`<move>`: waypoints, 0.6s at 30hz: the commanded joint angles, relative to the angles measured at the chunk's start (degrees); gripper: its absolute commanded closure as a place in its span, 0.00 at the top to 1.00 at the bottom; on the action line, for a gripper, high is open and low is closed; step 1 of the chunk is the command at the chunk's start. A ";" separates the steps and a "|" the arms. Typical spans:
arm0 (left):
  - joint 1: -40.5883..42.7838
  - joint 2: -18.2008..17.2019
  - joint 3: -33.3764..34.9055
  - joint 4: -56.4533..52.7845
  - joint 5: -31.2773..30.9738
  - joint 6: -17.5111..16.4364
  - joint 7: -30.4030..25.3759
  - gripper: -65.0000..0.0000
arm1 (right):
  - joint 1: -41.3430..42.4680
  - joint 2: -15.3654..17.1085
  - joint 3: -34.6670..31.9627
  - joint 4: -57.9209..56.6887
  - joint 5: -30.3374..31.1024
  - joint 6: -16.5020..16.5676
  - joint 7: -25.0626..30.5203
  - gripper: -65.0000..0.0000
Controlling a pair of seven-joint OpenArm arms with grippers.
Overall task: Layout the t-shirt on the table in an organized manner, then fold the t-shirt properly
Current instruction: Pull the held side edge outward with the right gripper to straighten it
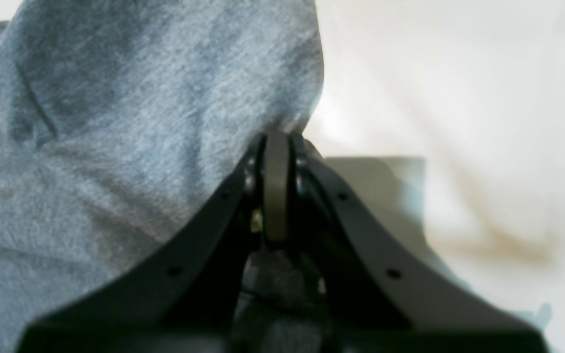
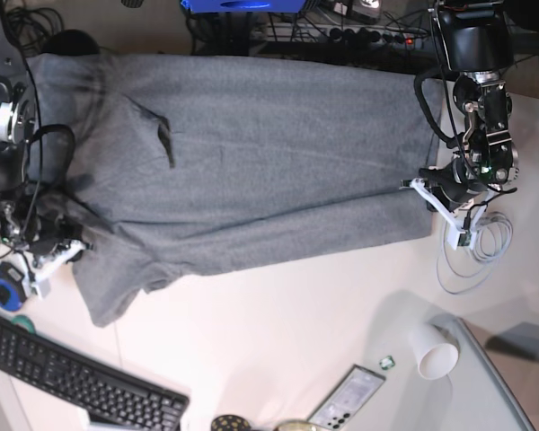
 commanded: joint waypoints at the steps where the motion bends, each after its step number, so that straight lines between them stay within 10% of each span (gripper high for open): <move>1: -0.87 -0.70 -0.17 0.85 -0.14 0.04 -0.80 0.00 | 1.29 0.85 -0.15 1.76 -0.01 0.26 0.28 0.00; 18: -0.87 -0.70 -0.17 0.85 -0.14 0.04 -0.80 0.00 | -8.20 0.85 0.47 27.69 0.08 -0.18 -9.22 0.00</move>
